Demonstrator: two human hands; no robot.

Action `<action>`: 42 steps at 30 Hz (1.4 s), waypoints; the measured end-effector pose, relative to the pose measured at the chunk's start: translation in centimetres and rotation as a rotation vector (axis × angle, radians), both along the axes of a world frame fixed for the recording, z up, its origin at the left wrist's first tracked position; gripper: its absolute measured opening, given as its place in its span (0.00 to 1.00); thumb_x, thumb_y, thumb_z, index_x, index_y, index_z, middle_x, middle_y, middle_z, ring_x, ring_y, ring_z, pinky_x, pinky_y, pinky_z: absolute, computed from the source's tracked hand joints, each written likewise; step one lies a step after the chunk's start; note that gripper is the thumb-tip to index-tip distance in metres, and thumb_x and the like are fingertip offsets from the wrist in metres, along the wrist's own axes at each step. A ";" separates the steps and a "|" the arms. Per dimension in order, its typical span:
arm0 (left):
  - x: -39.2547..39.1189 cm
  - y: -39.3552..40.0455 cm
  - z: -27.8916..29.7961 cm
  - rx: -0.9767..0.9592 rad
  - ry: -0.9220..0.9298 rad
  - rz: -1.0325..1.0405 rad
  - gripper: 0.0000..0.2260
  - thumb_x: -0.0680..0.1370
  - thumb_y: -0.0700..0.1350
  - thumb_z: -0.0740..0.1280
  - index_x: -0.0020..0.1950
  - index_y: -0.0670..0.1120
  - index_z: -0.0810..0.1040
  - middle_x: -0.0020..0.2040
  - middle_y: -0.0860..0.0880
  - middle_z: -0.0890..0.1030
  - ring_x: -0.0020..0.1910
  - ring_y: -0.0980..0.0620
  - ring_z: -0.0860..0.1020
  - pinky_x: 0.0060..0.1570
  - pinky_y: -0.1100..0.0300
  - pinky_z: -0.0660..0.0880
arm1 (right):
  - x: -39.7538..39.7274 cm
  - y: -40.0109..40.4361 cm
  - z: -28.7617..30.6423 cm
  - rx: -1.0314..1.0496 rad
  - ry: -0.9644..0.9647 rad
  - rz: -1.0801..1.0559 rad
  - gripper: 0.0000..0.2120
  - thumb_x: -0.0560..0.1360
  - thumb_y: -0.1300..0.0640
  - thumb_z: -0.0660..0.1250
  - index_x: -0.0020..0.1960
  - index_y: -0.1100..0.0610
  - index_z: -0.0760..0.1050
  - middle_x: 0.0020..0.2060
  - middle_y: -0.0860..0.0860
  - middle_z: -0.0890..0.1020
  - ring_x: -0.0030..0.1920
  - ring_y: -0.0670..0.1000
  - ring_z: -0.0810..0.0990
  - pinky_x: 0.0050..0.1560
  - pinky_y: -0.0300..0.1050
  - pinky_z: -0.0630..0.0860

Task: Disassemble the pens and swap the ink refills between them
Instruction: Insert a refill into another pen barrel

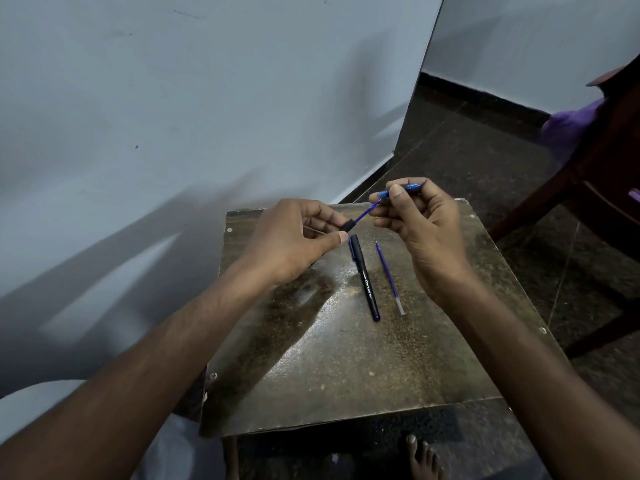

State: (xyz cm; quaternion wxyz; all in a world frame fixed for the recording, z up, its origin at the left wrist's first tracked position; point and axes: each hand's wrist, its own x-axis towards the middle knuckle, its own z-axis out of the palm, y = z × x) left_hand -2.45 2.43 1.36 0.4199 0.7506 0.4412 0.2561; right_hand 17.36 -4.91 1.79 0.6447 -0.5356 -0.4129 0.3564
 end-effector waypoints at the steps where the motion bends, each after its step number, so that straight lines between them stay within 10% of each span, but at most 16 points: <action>1: 0.0 0.0 0.0 0.004 0.006 -0.002 0.05 0.77 0.49 0.81 0.50 0.58 0.88 0.39 0.61 0.87 0.34 0.73 0.80 0.35 0.80 0.70 | 0.0 0.0 0.0 -0.008 -0.011 0.005 0.09 0.87 0.61 0.64 0.61 0.66 0.77 0.53 0.65 0.87 0.48 0.54 0.87 0.49 0.44 0.84; 42: 0.5 -1.0 0.2 0.084 0.070 -0.050 0.10 0.81 0.48 0.77 0.59 0.63 0.88 0.43 0.68 0.85 0.43 0.77 0.81 0.40 0.83 0.71 | 0.7 -0.1 -0.9 -0.177 -0.148 0.178 0.06 0.82 0.59 0.72 0.54 0.62 0.84 0.47 0.61 0.87 0.44 0.51 0.85 0.49 0.46 0.85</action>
